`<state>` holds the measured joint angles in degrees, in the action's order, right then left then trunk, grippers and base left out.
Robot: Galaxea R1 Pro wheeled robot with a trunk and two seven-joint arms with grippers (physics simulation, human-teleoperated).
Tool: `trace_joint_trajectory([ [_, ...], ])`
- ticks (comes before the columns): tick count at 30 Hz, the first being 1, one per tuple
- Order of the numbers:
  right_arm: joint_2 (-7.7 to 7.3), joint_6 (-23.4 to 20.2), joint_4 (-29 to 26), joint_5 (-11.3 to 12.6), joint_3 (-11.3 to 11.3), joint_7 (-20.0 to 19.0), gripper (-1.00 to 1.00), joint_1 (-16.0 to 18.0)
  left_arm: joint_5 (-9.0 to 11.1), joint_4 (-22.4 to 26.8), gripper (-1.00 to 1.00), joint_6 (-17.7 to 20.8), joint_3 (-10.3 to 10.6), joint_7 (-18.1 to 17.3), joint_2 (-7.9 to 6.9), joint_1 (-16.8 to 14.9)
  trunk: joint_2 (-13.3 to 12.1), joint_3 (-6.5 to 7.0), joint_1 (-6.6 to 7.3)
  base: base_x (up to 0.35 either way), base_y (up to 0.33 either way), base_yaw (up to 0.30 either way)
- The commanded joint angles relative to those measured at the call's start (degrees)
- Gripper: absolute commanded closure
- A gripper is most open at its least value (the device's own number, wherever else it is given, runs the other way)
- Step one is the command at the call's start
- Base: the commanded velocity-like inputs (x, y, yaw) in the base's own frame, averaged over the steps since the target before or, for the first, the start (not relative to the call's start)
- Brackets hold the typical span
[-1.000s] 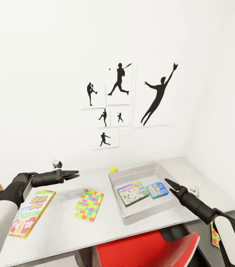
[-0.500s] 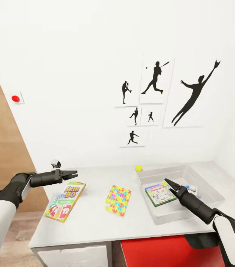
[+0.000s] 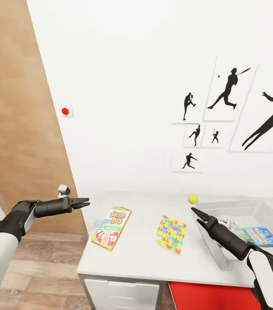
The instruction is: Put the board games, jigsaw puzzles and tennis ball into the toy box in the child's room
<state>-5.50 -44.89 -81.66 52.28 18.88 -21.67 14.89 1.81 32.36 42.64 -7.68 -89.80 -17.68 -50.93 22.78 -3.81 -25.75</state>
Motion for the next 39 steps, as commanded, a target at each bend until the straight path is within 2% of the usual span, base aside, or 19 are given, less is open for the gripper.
trace_joint_trajectory([
  [1,0.03,-0.2,0.1,-0.1,0.1,-0.2,-1.00,0.1,0.0,0.0,-1.00,0.6,0.0,-0.2,-0.13,0.0,0.1,-0.17,-0.04,0.000,0.285,0.267],
  [9,-0.03,2.4,0.7,0.1,0.0,-0.4,-1.00,0.0,0.0,0.0,-1.00,0.6,-0.2,-0.2,-0.73,0.0,0.1,-0.53,-0.04,0.038,0.284,0.246],
  [18,-0.03,2.7,1.6,0.1,0.0,-0.5,-1.00,0.1,0.1,0.0,-1.00,0.5,-0.2,-0.2,-0.78,0.0,0.1,-1.10,-0.04,0.176,0.251,0.049],
  [31,-0.03,2.8,1.9,0.2,0.1,-0.5,-1.00,0.1,0.1,0.0,-1.00,0.5,-0.2,-0.2,-0.87,0.0,0.1,-1.68,-0.04,0.236,0.218,-0.179],
  [39,-0.03,3.1,2.4,0.1,0.0,-0.5,-1.00,0.1,0.1,0.0,-1.00,0.4,-0.2,-0.2,-1.03,0.0,0.1,-1.72,-0.04,0.102,0.061,-0.179],
])
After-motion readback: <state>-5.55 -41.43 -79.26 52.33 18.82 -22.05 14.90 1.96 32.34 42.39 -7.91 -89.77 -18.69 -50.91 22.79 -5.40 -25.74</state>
